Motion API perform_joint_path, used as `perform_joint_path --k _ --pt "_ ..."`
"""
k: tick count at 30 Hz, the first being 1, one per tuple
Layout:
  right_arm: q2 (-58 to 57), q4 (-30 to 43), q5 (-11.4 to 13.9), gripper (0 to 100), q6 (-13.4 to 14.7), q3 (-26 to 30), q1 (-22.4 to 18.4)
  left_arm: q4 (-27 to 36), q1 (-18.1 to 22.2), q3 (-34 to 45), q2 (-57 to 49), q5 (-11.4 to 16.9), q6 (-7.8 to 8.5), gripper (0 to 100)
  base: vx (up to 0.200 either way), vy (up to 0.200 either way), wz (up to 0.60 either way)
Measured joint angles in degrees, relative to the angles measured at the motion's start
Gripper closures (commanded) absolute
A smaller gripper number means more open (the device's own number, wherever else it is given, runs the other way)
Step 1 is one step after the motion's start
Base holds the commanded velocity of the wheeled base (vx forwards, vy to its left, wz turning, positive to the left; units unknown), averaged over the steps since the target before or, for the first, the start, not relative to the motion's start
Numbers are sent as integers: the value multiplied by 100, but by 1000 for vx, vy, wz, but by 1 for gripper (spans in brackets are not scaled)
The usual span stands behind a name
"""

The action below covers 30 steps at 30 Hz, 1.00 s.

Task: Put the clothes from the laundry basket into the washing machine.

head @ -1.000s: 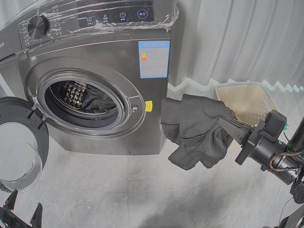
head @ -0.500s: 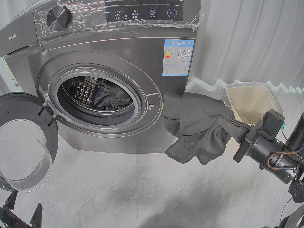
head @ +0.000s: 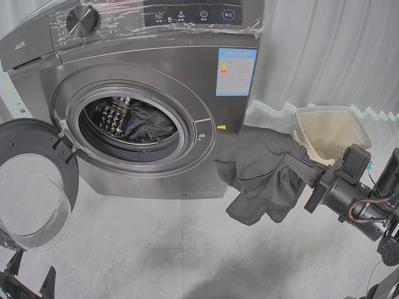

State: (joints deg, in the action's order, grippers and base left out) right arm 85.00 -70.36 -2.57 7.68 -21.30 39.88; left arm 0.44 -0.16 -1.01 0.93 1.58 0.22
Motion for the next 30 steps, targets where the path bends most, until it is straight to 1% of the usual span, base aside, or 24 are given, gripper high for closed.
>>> perform_joint_path --k 10,13,22,30 --pt "2 -2 1 100 0 -6 2 2 -2 0 0 0 0 0 0 200 0" --pt "2 -2 4 100 0 -4 9 0 0 0 0 -2 0 0 0 0 0" --pt "9 -2 6 100 -2 2 17 0 -2 0 1 0 -1 0 -200 0 0" --pt "11 -2 4 100 4 13 2 0 0 0 4 0 -1 0 0 0 0"
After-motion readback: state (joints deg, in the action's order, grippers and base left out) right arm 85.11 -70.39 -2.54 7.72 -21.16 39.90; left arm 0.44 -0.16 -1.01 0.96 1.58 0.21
